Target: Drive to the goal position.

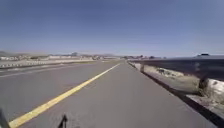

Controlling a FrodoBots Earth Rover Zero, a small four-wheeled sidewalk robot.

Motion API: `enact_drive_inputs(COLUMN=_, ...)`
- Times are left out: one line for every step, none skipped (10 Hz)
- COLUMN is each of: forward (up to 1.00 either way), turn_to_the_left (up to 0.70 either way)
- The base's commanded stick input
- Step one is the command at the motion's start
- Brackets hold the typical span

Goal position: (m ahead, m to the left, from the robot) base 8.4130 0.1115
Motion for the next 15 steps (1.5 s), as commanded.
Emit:
enact_drive_inputs(forward=0.85, turn_to_the_left=0.0)
enact_drive_inputs(forward=0.85, turn_to_the_left=0.0)
enact_drive_inputs(forward=0.85, turn_to_the_left=0.0)
enact_drive_inputs(forward=0.85, turn_to_the_left=0.0)
enact_drive_inputs(forward=0.85, turn_to_the_left=0.0)
enact_drive_inputs(forward=0.85, turn_to_the_left=0.0)
enact_drive_inputs(forward=0.85, turn_to_the_left=0.0)
enact_drive_inputs(forward=0.85, turn_to_the_left=0.0)
enact_drive_inputs(forward=0.85, turn_to_the_left=0.0)
enact_drive_inputs(forward=0.85, turn_to_the_left=0.0)
enact_drive_inputs(forward=0.85, turn_to_the_left=0.0)
enact_drive_inputs(forward=0.85, turn_to_the_left=0.0)
enact_drive_inputs(forward=0.85, turn_to_the_left=0.0)
enact_drive_inputs(forward=0.85, turn_to_the_left=0.0)
enact_drive_inputs(forward=0.85, turn_to_the_left=0.0)
